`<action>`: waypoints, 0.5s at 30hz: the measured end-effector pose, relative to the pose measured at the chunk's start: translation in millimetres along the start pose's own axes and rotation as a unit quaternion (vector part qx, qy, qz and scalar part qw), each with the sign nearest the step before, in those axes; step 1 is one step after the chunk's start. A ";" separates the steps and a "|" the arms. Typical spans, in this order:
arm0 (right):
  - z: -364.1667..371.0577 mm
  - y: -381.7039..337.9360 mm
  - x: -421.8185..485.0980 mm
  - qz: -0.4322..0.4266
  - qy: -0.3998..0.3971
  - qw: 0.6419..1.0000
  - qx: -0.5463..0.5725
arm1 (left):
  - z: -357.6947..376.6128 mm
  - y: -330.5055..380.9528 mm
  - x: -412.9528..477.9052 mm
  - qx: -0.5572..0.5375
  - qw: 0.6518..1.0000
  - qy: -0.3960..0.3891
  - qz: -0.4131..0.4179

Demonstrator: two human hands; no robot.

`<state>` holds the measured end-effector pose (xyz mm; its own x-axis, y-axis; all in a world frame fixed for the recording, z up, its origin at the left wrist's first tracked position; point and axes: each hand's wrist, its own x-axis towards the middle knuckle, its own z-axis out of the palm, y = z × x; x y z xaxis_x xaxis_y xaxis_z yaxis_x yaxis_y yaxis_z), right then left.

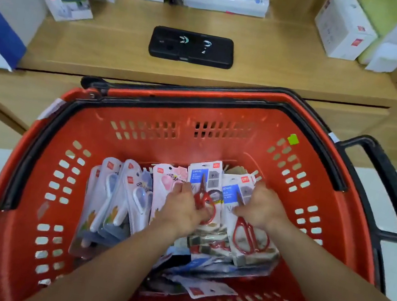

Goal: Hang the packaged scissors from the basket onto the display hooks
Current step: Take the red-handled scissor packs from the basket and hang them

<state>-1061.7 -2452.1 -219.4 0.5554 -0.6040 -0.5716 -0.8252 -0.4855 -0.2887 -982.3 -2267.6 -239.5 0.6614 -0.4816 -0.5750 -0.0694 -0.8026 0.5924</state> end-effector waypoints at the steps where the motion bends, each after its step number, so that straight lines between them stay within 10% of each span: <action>1: 0.5 3.4 -0.4 0.000 0.001 1.000 0.027 | 2.9 1.0 -6.0 0.009 1.000 0.004 0.006; 15: 20.6 25.3 -34.1 -0.049 0.070 0.955 0.284 | 44.0 -10.1 -32.0 -0.164 0.986 0.041 0.003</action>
<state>-1103.7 -2430.8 -223.0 0.6090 -0.6707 -0.4234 -0.6690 -0.1474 -0.7285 -1035.6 -2259.6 -251.9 0.7204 -0.4460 -0.5312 0.1621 -0.6364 0.7541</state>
